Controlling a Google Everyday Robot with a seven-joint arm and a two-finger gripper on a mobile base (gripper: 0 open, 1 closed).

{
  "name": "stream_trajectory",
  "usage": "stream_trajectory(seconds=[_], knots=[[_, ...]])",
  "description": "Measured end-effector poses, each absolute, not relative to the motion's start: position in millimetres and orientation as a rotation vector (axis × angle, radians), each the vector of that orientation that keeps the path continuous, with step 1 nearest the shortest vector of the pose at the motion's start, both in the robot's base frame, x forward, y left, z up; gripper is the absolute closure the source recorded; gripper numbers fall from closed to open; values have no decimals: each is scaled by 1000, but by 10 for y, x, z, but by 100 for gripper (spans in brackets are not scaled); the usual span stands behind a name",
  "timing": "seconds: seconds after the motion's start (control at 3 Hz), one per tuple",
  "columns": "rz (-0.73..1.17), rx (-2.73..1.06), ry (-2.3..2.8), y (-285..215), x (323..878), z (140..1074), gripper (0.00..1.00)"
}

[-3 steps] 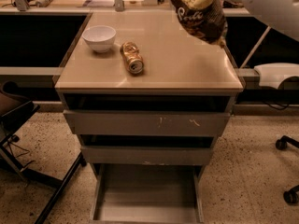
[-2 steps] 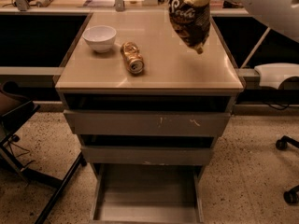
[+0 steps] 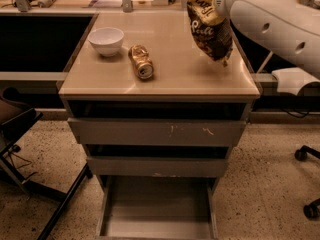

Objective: Pick brown chip bag from bottom drawer and place on counter

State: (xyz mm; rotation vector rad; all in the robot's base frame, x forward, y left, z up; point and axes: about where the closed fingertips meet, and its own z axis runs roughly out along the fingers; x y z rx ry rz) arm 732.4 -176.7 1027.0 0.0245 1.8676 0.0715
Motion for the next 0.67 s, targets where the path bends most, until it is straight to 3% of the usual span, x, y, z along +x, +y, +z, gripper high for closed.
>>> stream_trajectory(seconds=[0.33, 0.67], knots=[[67, 84, 1906, -1905, 7475, 9906, 100], [71, 89, 1908, -1900, 7483, 9887, 81]])
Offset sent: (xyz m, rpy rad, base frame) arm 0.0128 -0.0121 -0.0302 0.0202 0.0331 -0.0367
